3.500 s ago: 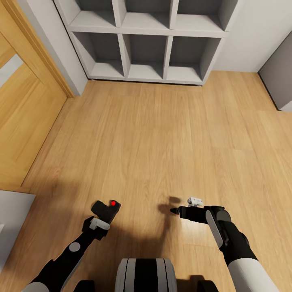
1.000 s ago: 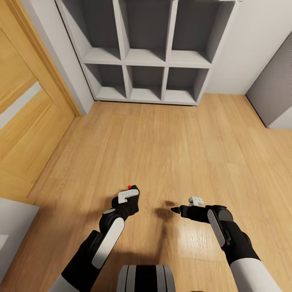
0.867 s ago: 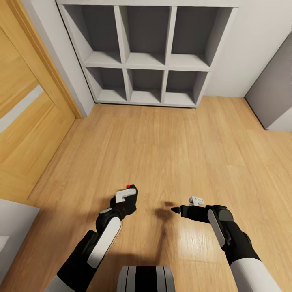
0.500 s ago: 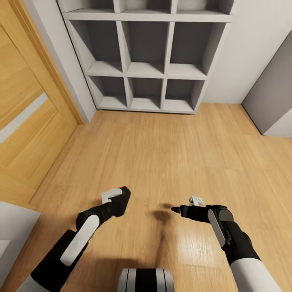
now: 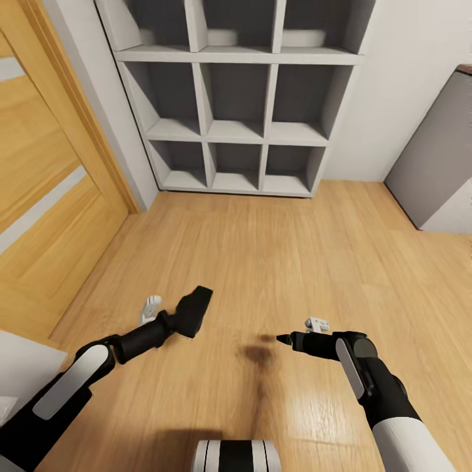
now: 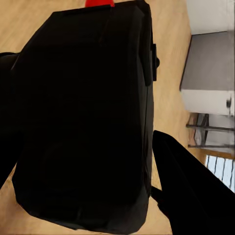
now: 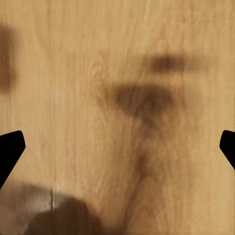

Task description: Attach the digital camera to the camera tripod in the bedroom.

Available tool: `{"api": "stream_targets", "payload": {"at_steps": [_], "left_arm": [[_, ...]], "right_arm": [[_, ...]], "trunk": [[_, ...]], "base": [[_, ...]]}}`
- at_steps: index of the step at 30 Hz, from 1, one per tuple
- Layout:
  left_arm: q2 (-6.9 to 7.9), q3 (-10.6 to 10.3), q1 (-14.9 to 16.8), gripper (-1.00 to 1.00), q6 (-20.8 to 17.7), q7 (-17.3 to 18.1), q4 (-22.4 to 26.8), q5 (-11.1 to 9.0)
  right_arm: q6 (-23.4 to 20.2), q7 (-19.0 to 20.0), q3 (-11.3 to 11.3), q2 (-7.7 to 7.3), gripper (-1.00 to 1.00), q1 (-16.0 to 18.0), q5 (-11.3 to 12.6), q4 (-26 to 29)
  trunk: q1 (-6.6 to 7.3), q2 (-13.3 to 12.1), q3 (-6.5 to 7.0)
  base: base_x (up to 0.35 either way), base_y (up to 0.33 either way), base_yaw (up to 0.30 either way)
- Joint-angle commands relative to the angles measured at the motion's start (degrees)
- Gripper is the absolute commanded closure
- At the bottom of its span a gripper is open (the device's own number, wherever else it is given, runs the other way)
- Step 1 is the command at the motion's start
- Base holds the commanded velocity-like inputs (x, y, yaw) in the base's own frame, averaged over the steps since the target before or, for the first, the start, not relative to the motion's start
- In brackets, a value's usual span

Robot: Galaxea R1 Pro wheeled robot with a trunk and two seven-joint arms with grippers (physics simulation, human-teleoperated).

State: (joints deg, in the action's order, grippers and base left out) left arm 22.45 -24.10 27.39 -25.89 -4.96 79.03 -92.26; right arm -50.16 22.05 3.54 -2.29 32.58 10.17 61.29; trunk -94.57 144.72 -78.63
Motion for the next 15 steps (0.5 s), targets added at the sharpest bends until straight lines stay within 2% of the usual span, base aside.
{"api": "stream_targets", "payload": {"at_steps": [1, 8, 15], "left_arm": [[0.51, -0.07, 0.03, 1.0, -0.07, 2.07, -0.22, -1.19], [2.37, -0.14, 0.03, 1.0, -0.12, 10.3, -0.65, -2.12], [2.71, -0.21, 0.03, 1.0, -0.13, 13.22, -0.61, -1.87]], "right_arm": [[-0.33, 0.1, 0.11, 0.01, -1.0, 0.02, 0.12, 0.04], [-0.37, 0.1, 0.15, 0.01, -1.0, 0.02, 0.15, 0.03], [-0.38, 0.1, 0.08, 0.01, -1.0, 0.02, 0.19, 0.02]], "trunk": [[0.03, 0.0, 0.19], [0.21, -0.09, 1.74], [0.39, -0.19, 3.29]], "base": [[0.0, 0.0, 0.0], [0.0, 0.0, 0.0], [0.0, 0.0, 0.0]]}}
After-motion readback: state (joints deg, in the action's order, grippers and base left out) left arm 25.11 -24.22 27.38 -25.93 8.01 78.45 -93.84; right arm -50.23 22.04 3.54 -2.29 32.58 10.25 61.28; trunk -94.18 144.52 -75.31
